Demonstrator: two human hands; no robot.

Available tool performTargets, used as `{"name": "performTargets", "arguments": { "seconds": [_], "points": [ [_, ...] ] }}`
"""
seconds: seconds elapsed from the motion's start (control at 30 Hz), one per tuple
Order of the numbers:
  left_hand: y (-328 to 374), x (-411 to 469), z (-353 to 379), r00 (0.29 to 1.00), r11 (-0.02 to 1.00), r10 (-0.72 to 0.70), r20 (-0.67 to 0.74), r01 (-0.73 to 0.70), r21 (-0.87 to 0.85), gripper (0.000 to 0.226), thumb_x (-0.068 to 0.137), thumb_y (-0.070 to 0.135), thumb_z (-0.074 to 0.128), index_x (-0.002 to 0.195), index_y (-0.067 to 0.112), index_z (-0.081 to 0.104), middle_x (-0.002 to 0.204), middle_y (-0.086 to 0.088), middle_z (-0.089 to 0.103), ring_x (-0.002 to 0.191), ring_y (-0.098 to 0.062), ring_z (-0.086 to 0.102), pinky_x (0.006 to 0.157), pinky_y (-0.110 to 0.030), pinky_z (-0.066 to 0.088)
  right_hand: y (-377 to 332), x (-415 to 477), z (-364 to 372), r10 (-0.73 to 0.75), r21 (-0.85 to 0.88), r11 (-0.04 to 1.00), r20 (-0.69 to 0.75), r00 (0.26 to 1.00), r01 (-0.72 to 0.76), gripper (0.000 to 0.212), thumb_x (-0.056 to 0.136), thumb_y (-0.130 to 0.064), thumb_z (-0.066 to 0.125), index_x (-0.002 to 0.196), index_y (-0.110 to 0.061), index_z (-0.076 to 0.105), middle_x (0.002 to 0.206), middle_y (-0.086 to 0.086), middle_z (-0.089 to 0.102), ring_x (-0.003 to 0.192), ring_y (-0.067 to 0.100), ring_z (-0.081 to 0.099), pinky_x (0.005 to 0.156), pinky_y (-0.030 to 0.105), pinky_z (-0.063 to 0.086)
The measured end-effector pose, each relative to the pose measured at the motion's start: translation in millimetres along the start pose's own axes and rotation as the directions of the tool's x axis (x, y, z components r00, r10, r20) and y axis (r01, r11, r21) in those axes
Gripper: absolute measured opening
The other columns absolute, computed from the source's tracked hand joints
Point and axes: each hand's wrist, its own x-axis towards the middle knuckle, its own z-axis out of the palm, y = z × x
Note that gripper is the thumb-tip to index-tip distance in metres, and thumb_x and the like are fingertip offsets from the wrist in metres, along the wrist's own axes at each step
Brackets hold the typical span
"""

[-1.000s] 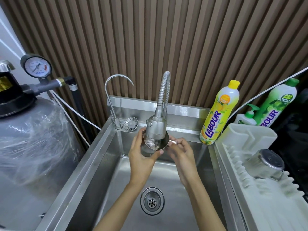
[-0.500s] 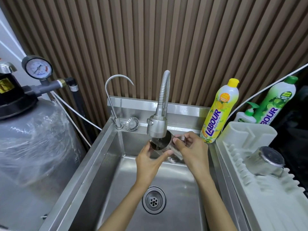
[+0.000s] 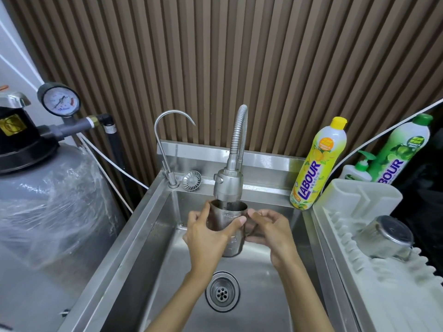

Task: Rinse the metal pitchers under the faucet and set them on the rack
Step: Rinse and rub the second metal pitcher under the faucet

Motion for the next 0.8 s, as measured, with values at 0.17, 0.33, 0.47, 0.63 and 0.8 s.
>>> {"name": "performTargets", "arguments": {
  "seconds": [0.17,0.33,0.47,0.63,0.8],
  "points": [
    [-7.5,-3.1,12.2,0.970,0.951,-0.041,0.240,0.112,-0.288,0.046,0.052,0.045,0.085,0.092,0.028,0.070,0.090,0.003,0.071,0.086,-0.005,0.067,0.073,-0.011,0.047,-16.9,-5.7,-1.7,-0.334,-0.368,0.892,-0.142,0.932,0.264,0.019,0.077,-0.013,0.071,0.067,-0.022,0.058,0.078,0.002,0.072,0.081,0.024,0.068,0.082,0.045,0.054],
    [-0.1,14.2,18.9,0.984,0.899,-0.026,0.176,0.100,-0.426,0.062,0.048,0.022,0.088,0.105,0.019,0.066,0.102,0.002,0.070,0.096,-0.012,0.066,0.084,-0.022,0.050,-14.0,2.6,8.6,-0.340,-0.037,0.940,-0.062,0.938,0.339,0.020,0.085,0.002,0.060,0.074,-0.014,0.053,0.102,-0.002,0.070,0.097,0.008,0.065,0.081,0.021,0.051],
    [7.3,15.7,14.3,0.989,0.961,0.143,0.027,-0.132,-0.245,0.069,0.051,0.005,0.083,0.115,0.012,0.060,0.106,0.007,0.055,0.098,-0.009,0.058,0.085,-0.006,0.041,18.2,11.8,12.6,-0.136,0.383,0.919,0.092,0.986,0.091,0.022,0.090,0.001,0.052,0.073,-0.009,0.042,0.106,0.011,0.065,0.093,0.023,0.062,0.087,0.036,0.049],
    [4.3,3.8,4.9,0.993,0.989,0.119,-0.027,-0.116,0.086,0.085,0.042,0.057,0.079,0.117,0.018,0.063,0.093,0.004,0.046,0.093,-0.016,0.050,0.087,-0.038,0.045,15.4,4.8,3.8,-0.042,0.214,0.977,0.090,0.995,0.021,0.015,0.091,-0.011,0.055,0.079,-0.005,0.050,0.080,0.017,0.062,0.073,0.024,0.063,0.072,0.037,0.060],
    [-5.1,-1.1,8.9,0.989,0.995,0.008,0.148,0.006,-0.098,0.069,0.041,0.073,0.069,0.096,0.031,0.069,0.083,0.002,0.061,0.078,-0.003,0.063,0.075,-0.013,0.047,-9.0,-1.0,-7.1,-0.215,-0.362,0.921,-0.173,0.961,0.141,0.018,0.080,-0.027,0.069,0.069,-0.018,0.057,0.076,0.007,0.068,0.075,0.026,0.064,0.072,0.044,0.057]
  ]
}}
